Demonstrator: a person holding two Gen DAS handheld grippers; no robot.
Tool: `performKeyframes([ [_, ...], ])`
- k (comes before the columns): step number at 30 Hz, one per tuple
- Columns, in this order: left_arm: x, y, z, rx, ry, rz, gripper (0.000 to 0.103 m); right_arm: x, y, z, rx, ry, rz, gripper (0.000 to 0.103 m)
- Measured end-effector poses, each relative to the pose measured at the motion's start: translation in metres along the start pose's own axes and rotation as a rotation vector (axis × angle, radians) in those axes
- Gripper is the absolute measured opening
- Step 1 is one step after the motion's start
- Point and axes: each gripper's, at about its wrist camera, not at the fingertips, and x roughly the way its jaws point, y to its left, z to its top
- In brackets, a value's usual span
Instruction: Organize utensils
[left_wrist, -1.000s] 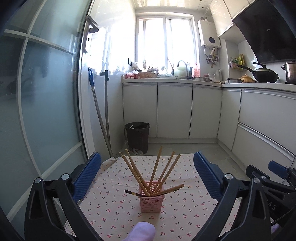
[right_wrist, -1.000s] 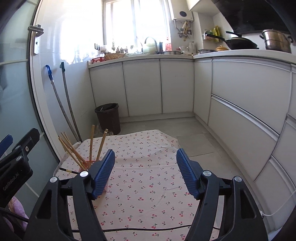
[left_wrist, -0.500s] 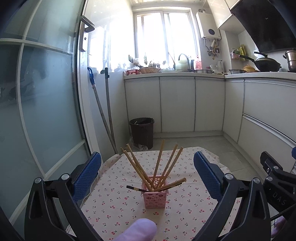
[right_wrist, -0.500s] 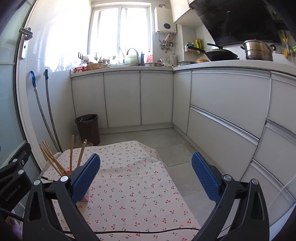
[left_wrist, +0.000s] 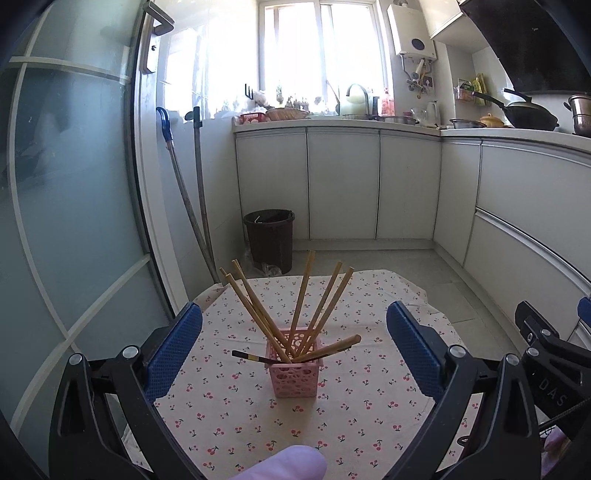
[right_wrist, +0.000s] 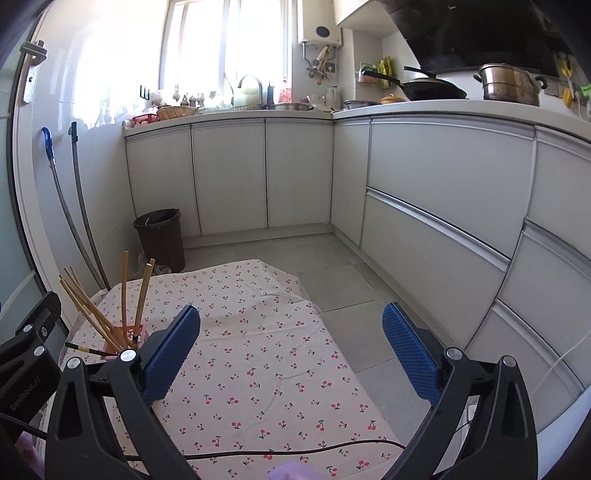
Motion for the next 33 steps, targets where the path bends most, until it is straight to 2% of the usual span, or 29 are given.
performKeyframes([
  [12,0.006,0.000,-0.002,-0.003,0.034,-0.005,0.096,0.010,0.000,-0.005,-0.003,0.049,0.020,0.096],
  [33,0.012,-0.003,-0.005,0.002,0.064,-0.005,0.096,0.012,0.005,-0.007,-0.008,0.058,0.016,0.096],
])
